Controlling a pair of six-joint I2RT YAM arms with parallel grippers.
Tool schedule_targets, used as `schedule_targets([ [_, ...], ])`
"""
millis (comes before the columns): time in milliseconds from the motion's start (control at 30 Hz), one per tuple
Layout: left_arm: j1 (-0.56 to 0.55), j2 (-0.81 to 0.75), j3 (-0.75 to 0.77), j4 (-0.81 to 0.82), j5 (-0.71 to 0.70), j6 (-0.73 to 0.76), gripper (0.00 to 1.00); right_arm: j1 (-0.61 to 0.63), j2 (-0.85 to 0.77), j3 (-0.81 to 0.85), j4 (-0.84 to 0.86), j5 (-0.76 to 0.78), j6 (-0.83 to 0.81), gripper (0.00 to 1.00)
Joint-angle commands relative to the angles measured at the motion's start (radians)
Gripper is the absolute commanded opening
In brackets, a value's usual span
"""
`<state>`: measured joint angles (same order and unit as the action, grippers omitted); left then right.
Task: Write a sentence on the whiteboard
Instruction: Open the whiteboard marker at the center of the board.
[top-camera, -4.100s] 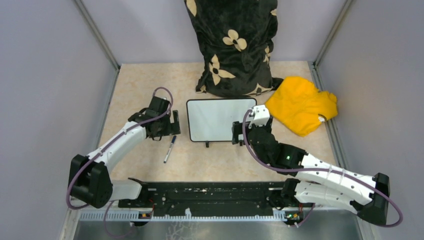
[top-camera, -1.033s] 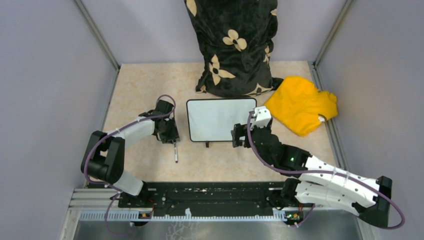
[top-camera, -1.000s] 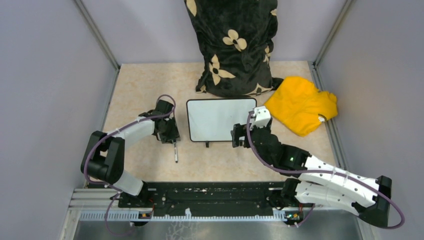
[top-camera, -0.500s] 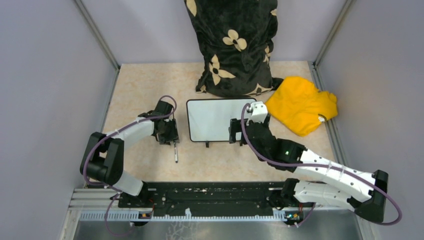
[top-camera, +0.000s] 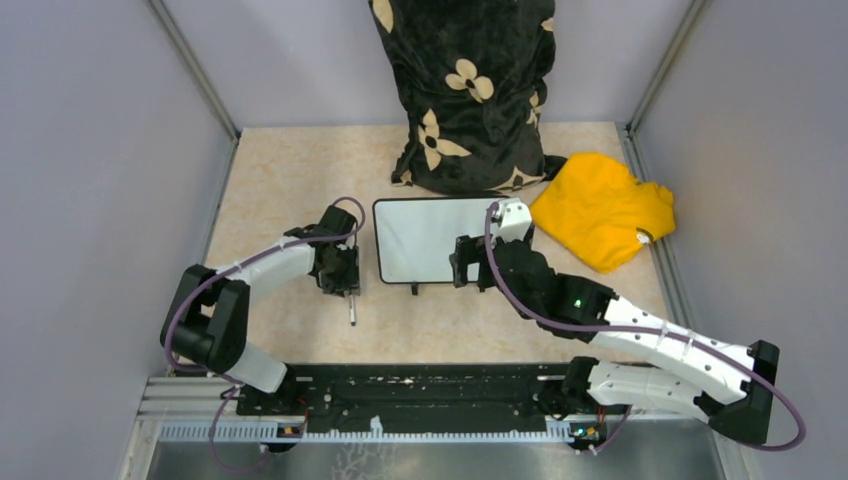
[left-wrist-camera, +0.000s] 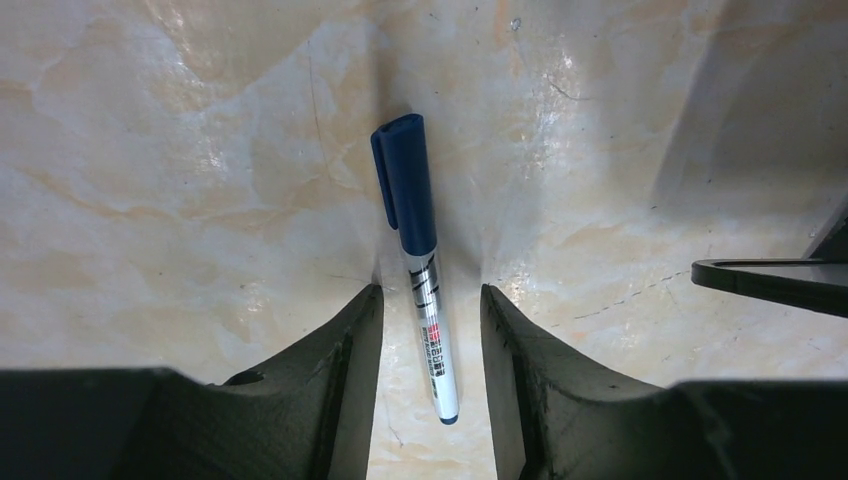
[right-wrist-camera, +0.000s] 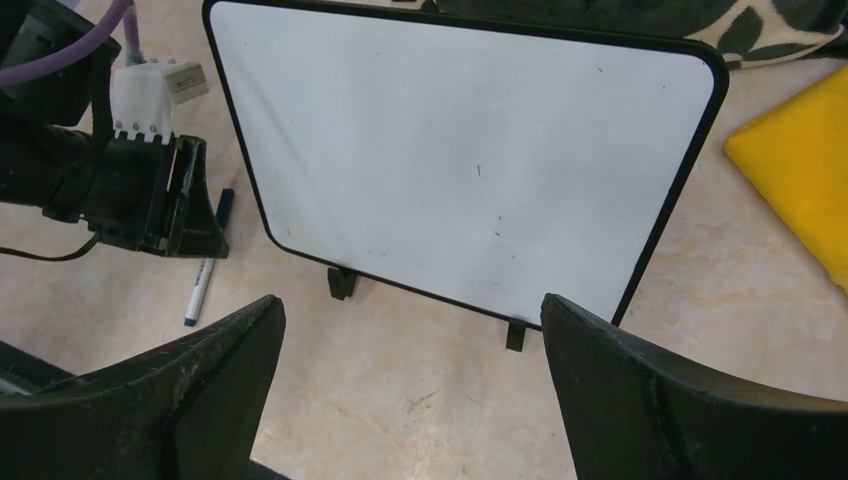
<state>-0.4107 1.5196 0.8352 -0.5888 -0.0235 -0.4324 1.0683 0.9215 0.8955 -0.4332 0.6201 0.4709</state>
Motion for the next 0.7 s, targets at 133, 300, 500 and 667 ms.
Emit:
schedule_targets([
  [133,-0.005,0.027,-0.004,-0.003,-0.033,0.003,0.42,-0.007,-0.083,-0.039,0.080,-0.027,-0.033,0.96],
  [300,-0.004,0.035,-0.017,0.003,-0.055,-0.006,0.38,-0.007,-0.102,-0.054,0.085,-0.028,-0.032,0.95],
  [500,-0.014,0.046,-0.023,-0.008,-0.096,-0.018,0.38,-0.007,-0.112,-0.059,0.087,-0.019,-0.033,0.95],
  [667,-0.048,0.056,-0.010,-0.030,-0.148,-0.039,0.42,-0.007,-0.113,-0.068,0.084,-0.013,-0.032,0.95],
])
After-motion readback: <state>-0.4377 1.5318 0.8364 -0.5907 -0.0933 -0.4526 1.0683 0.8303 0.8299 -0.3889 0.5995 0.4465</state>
